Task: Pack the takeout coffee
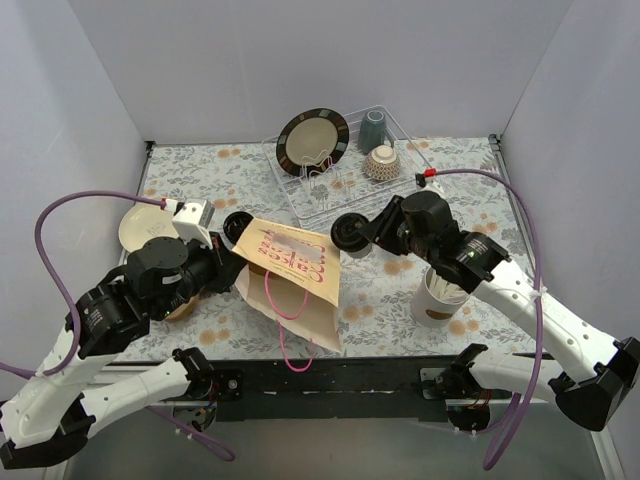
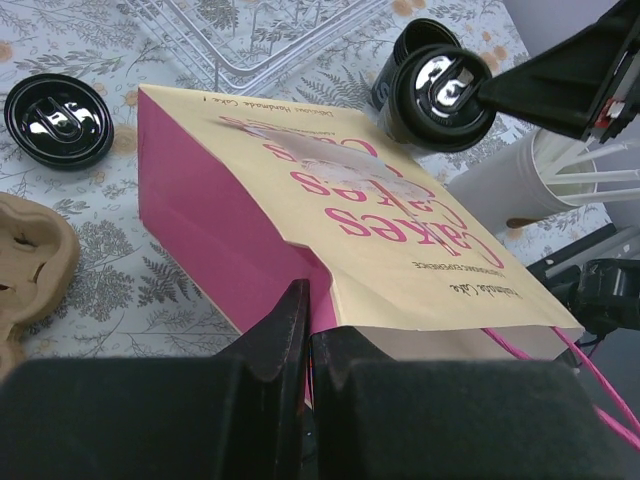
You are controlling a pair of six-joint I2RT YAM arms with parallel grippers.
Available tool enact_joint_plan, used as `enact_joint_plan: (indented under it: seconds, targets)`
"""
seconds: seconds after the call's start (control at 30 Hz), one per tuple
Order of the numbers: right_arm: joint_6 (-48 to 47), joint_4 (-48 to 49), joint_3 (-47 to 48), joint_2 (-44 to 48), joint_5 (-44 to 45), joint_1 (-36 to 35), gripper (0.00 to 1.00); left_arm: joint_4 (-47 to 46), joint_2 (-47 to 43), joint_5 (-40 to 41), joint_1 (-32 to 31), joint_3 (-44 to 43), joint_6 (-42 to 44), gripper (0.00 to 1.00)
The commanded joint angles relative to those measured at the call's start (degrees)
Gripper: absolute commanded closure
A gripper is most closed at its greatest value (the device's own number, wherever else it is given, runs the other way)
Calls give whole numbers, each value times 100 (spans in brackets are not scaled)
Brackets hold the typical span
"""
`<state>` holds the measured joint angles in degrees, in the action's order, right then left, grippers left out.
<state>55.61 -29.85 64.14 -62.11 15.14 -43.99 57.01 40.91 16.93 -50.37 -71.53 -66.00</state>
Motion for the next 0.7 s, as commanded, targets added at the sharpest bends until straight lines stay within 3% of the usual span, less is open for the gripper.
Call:
enact_joint_plan:
  seconds: [0.0,0.43,0.67]
  targets:
    - [344,208,-577,383,-388,13,85,38,49,91,27,-195,131,100]
    - [433,708,-1904,814,-722,13,81,-164,304,13,27,-116,263,100]
    - [344,919,-2309,981,-688,13,78,-103,374,-251,27,200,-255,100]
